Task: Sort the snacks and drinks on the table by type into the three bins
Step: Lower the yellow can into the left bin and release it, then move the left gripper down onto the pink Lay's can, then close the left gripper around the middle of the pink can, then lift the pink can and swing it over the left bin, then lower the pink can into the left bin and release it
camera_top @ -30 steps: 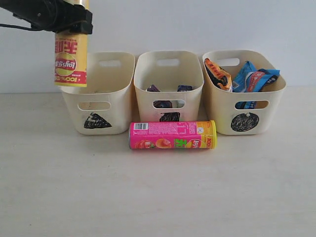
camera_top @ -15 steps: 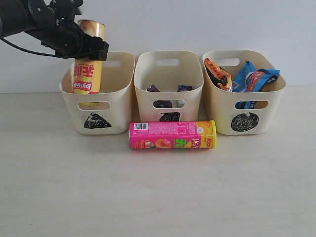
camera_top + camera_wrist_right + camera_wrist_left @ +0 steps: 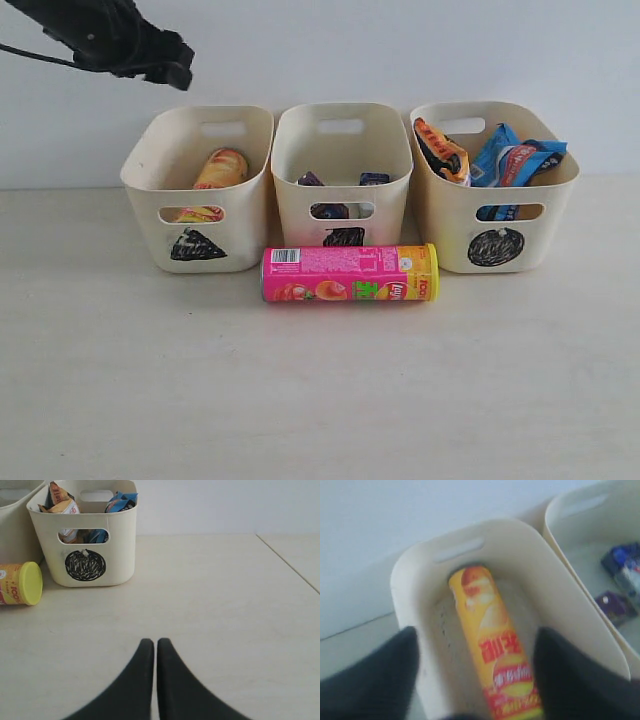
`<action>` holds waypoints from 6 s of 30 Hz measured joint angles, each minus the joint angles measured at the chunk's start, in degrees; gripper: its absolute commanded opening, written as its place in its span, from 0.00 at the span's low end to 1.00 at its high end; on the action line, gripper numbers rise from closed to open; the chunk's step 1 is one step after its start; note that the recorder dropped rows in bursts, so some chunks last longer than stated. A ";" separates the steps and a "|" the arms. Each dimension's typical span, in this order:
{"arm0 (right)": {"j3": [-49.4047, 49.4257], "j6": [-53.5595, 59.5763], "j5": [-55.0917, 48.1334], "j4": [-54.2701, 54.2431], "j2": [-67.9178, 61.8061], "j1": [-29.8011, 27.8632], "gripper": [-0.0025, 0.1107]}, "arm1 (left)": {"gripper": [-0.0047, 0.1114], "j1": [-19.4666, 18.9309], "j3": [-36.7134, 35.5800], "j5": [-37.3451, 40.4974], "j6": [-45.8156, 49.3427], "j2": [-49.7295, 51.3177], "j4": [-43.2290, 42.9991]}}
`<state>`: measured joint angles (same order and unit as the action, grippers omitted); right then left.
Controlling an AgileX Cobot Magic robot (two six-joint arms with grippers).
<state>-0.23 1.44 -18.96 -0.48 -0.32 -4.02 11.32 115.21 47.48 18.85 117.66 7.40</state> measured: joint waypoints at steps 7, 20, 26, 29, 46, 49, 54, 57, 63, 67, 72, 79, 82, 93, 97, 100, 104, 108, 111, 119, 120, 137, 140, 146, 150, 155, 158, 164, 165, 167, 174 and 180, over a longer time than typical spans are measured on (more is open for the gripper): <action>0.00 0.00 0.00 0.00 0.00 0.00 0.02 | 0.07 0.00 0.00 16.36 6.77 -3.64 0.47; 0.00 0.00 0.00 0.00 0.00 0.00 0.02 | 0.07 7.49 -13.48 19.37 22.07 -10.45 2.93; 0.00 0.00 0.00 0.00 0.00 0.00 0.02 | 0.10 13.09 -18.91 18.86 32.40 -11.15 13.70; 0.00 0.00 0.00 0.00 0.00 0.00 0.02 | 0.27 15.93 -20.08 18.86 39.01 -10.81 17.96; 0.00 0.00 0.00 0.00 0.00 0.00 0.02 | 0.67 26.71 -22.20 5.96 46.10 -2.93 2.41; 0.00 0.00 0.00 0.00 0.00 0.00 0.02 | 0.75 27.42 -23.32 0.56 44.27 -1.67 1.14; 0.00 -0.05 0.00 0.00 0.00 0.00 0.02 | 0.82 27.47 -23.70 -2.81 41.91 1.31 -0.26; 0.00 -0.05 0.00 0.00 0.00 0.00 0.02 | 0.82 27.47 -23.70 -5.90 39.44 2.67 -2.17; 0.00 -0.05 0.00 0.00 0.00 0.00 0.02 | 0.82 27.47 -23.70 -14.27 34.22 4.63 -5.96; 0.00 -0.05 0.00 0.00 0.00 0.00 0.02 | 0.82 27.47 -23.70 -15.06 33.99 5.78 -7.40; 0.00 -0.05 0.00 0.00 0.00 0.00 0.02 | 0.82 27.47 -23.70 -15.19 33.79 6.79 -8.02; 0.00 -0.05 0.00 0.00 0.00 0.00 0.02 | 0.82 27.47 -23.70 -17.63 33.79 8.41 -8.60; 0.00 -0.05 0.00 0.00 0.00 0.00 0.02 | 0.82 27.47 -23.70 -19.62 33.79 9.32 -8.70; 0.00 -0.05 0.00 0.00 0.00 0.00 0.02 | 0.65 27.47 -23.70 -19.75 33.79 11.30 -8.70; 0.00 -0.05 0.00 0.00 0.00 0.00 0.02 | 0.20 27.47 -23.70 -19.70 32.84 11.30 -8.70; 0.00 -0.05 0.00 0.00 0.00 0.00 0.02 | 0.07 27.47 -23.70 -17.86 32.71 11.17 -8.70; 0.00 -0.05 0.00 0.00 0.00 0.00 0.02 | 0.07 27.47 -23.58 -13.08 32.71 10.62 -8.70; 0.00 -0.05 0.00 0.00 0.00 0.00 0.02 | 0.07 27.47 -23.49 -8.55 32.71 9.62 -8.70; 0.00 -0.05 0.00 0.00 0.00 0.00 0.02 | 0.07 27.69 -23.88 -5.19 32.71 8.19 -8.70; 0.00 -0.05 0.00 0.00 0.00 0.00 0.02 | 0.07 28.03 -24.01 -1.37 29.21 -2.20 -6.80; 0.00 -0.05 0.00 0.00 0.00 0.00 0.02 | 0.07 28.03 -24.01 -1.22 28.49 -3.70 -6.70; 0.00 -0.15 0.00 0.00 0.00 0.00 0.02 | 0.07 13.26 -24.01 -14.63 2.68 -15.82 -6.05; 0.00 -0.15 0.00 0.00 0.00 0.00 0.02 | 0.07 9.83 -24.01 -20.30 -0.34 -15.08 -6.05; 0.00 -0.15 0.00 0.00 0.00 0.00 0.02 | 0.07 4.89 -24.01 -33.21 -2.54 -9.95 -6.05; 0.00 -0.15 0.00 0.00 0.00 0.00 0.02 | 0.07 2.94 -22.49 -36.24 -4.86 -4.55 -6.05; 0.00 -0.15 0.00 0.00 0.00 0.00 0.02 | 0.30 1.81 -18.03 -35.93 -6.40 2.00 -6.05; 0.00 -0.15 0.00 0.00 0.00 0.00 0.02 | 0.60 1.81 -16.22 -34.42 -6.52 4.74 -6.05; 0.00 -0.15 0.00 0.00 0.00 0.00 0.02 | 0.77 1.81 -16.02 -33.80 -6.52 5.62 -6.05; 0.00 -0.15 0.00 0.00 0.00 0.00 0.02 | 0.77 1.81 -16.02 -33.07 -6.64 5.35 -6.05; 0.00 -0.15 0.00 0.00 0.00 0.00 0.02 | 0.75 1.81 -16.02 -30.62 -6.64 3.94 -6.05; 0.00 -0.15 0.00 0.00 0.00 0.00 0.02 | 0.19 1.81 -16.02 -17.57 -6.64 -2.65 -6.88; 0.00 -0.15 0.00 0.00 0.00 0.00 0.02 | 0.07 1.81 -16.02 -1.78 -6.97 -7.50 -12.01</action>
<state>-0.23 1.29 -18.96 -0.48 -0.32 -4.02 13.13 99.19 45.70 11.87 110.16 -4.62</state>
